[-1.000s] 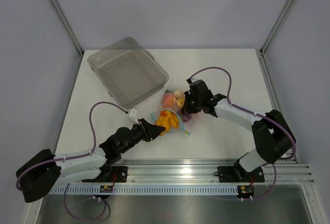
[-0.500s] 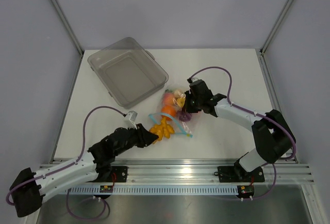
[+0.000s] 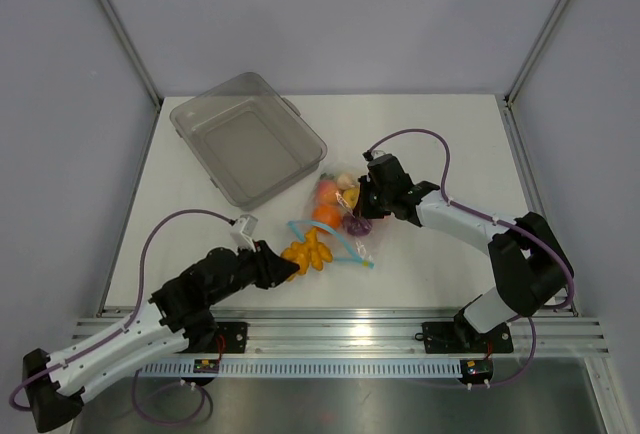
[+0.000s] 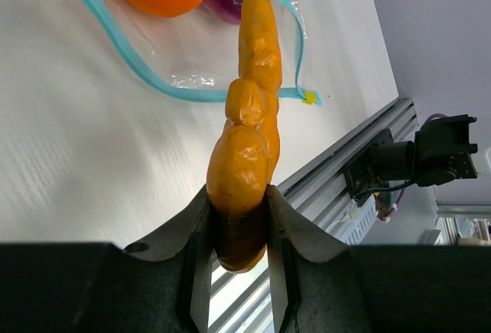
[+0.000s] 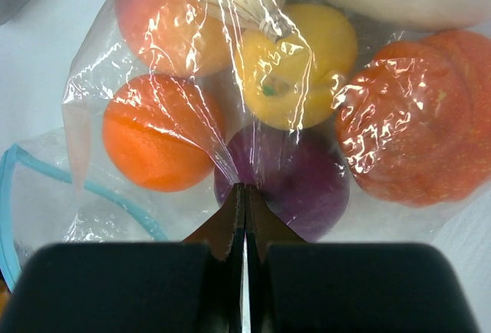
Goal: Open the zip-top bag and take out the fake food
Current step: Pick up the fake vegetable from the zipper food storage bag.
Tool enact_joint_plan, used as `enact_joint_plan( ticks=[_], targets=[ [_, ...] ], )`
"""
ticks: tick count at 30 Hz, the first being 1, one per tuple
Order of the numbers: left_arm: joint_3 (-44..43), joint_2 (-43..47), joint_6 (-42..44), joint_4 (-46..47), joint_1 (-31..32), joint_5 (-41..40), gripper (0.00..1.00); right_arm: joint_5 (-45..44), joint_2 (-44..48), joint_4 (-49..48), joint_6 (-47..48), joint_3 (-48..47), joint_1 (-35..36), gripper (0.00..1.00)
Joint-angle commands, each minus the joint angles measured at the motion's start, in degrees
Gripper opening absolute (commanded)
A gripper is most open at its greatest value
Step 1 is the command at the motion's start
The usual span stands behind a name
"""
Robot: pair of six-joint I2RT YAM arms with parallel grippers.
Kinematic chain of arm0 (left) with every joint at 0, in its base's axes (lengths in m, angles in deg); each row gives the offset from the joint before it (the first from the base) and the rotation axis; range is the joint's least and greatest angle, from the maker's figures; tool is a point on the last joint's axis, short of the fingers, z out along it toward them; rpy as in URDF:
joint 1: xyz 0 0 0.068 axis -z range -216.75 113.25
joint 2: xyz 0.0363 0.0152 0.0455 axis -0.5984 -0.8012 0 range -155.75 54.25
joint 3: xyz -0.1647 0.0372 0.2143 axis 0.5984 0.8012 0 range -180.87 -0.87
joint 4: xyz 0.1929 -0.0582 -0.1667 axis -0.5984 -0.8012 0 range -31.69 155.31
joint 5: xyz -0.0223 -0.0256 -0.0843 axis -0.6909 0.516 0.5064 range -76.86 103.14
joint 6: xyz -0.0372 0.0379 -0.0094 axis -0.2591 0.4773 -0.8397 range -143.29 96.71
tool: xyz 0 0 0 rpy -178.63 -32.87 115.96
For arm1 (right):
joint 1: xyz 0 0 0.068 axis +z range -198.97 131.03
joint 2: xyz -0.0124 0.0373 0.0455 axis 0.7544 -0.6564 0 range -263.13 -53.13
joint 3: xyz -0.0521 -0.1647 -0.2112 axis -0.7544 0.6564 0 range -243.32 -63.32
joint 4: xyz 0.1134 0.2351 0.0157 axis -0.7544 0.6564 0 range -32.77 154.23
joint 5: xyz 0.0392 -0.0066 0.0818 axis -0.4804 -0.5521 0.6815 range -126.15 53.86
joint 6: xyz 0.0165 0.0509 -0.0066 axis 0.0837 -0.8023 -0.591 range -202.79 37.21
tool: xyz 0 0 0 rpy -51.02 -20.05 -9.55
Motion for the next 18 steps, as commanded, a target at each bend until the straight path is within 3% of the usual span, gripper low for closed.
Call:
enact_joint_plan(
  ticks=[1,12,18],
  targets=[
    [-4.5,-0.1,2.0,-0.6,-0.2,3.7,0.21,-0.5,0.2,-0.1,0.3,-2.1,-0.5,0.00],
    [-14.5,-2.5,3.5,-1.7,-2.8,5.6,0.20,0.8,-0.6,-0.2,0.4,-2.4,-0.5,0.00],
    [-20.2,-10.1,4.6,0.2,-7.7,5.9,0.18,0.9,0.0,-0.3,0.5,-2.1,-0.4,0.01]
  ],
)
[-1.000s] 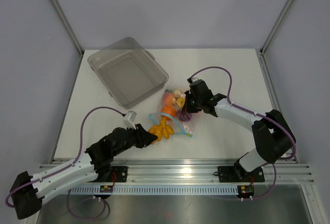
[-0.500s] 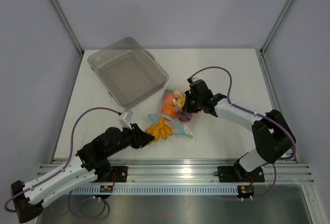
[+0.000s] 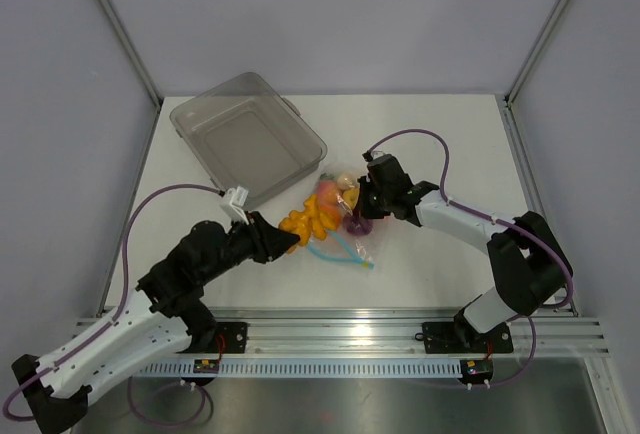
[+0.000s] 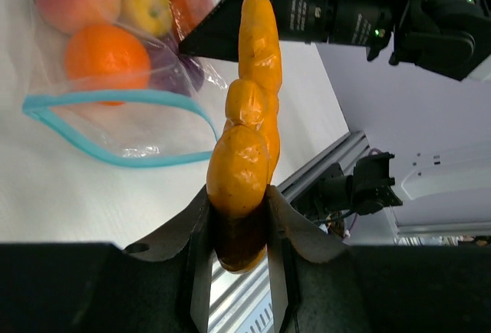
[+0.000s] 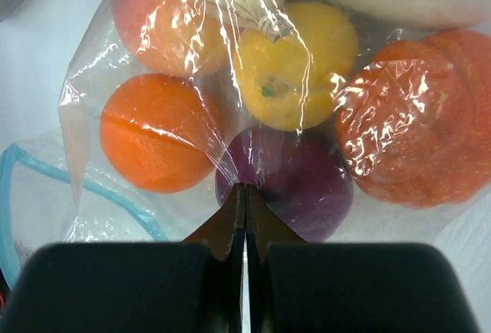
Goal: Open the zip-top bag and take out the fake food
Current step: Pick up the fake vegetable from the zipper food storage bag, then place the fake vegetable in the bin.
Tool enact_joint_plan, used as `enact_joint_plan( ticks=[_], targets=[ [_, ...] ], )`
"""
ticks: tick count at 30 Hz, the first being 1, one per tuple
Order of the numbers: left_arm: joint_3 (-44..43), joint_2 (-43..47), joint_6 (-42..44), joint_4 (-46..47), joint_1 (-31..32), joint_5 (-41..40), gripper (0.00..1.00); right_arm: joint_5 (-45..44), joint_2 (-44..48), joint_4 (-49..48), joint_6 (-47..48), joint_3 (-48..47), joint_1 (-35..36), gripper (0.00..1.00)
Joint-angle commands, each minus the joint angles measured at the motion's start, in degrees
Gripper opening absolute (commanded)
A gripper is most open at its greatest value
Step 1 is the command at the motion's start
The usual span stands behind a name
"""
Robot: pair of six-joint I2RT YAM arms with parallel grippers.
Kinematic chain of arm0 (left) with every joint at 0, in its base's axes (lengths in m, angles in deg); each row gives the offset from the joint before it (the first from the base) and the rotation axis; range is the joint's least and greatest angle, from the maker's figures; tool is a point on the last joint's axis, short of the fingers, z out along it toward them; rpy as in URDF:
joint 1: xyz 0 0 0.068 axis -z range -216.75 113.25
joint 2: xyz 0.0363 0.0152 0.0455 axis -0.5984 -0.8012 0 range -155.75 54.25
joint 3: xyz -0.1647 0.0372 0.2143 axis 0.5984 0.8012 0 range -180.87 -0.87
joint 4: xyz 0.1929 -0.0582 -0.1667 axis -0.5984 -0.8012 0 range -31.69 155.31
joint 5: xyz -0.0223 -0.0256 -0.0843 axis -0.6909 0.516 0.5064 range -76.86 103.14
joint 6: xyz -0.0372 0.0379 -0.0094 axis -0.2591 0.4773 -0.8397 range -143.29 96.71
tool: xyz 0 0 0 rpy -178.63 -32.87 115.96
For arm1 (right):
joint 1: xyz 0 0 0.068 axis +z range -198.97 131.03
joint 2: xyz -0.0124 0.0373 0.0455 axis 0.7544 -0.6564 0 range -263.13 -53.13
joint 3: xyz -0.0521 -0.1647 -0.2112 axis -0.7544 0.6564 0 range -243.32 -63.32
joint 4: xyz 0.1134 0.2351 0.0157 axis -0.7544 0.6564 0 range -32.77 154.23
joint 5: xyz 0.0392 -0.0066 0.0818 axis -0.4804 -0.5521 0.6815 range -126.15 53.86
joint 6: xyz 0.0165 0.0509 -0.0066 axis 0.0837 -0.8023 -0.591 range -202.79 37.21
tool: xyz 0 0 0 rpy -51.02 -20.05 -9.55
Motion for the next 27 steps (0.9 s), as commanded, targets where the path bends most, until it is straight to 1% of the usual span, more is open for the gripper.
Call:
enact_joint_plan(
  ticks=[1,4,5,7,8,10,12,13,15,16,18,21,22,24,25,27],
  targets=[
    [-4.5,-3.8,1.7,3.2,-3.4,2.0,0.18,0.7,0.5,-0.3,0.5,-2.0,-0.5,0.02],
    [-6.1,-7.2,1.3,5.4,-7.7,3.4,0.18,0.9,1.3,-0.4,0.4,-1.8,-0.5,0.03],
    [-6.7,-8.0,1.2,5.7,-10.5,3.9,0.18,0.9,1.3,-0.5,0.4,-1.6,-0.4,0.03],
    [-8.0,-10.8,0.4,8.0,-13.1,6.2,0.18,0.8,1.9,-0.6,0.4,-1.5,-0.5,0.04],
    [-8.6,-11.8,0.1,8.2,-15.7,6.7,0.18,0.8,2.0,-0.5,0.2,-1.4,-0.6,0.04],
    [-10.2,-15.3,-0.5,10.1,-19.2,8.5,0.18,0.9,2.5,-0.7,0.3,-1.3,-0.6,0.08],
    [-12.0,-17.9,-0.9,11.7,-21.2,9.5,0.18,0.9,3.0,-0.7,0.2,-1.1,-0.5,0.12],
    [-12.6,-20.7,-1.0,12.2,-22.7,10.2,0.18,0.9,3.5,-0.7,0.2,-1.0,-0.4,0.18],
    [-14.6,-23.2,-1.2,14.0,-24.0,10.9,0.18,0.9,4.3,-0.9,0.1,-0.5,-0.5,0.22],
    [-15.5,-26.0,-1.3,14.1,-24.6,11.0,0.19,1.0,5.1,-0.8,0.0,-0.5,-0.4,0.29],
    [-17.1,-28.9,-1.7,15.1,-26.4,12.0,0.19,0.9,5.8,-0.8,0.0,-0.1,-0.4,0.33],
    [-19.6,-34.0,-3.7,17.7,-28.7,14.6,0.20,0.7,7.6,-0.9,-0.3,0.5,-0.4,0.46],
    [-20.8,-36.2,-4.0,18.0,-29.4,14.9,0.20,0.8,8.5,-1.0,-0.5,0.9,-0.4,0.53],
    [-21.9,-38.2,-4.0,19.0,-30.2,14.5,0.20,0.9,10.2,-1.1,-0.7,1.3,-0.4,0.62],
    [-22.7,-40.1,-4.1,19.3,-30.6,14.3,0.20,0.9,10.9,-1.3,-0.9,1.9,-0.5,0.71],
    [-23.5,-41.8,-4.0,20.1,-31.7,13.9,0.20,0.5,12.7,-1.4,-1.4,2.5,-0.4,0.77]
  ],
)
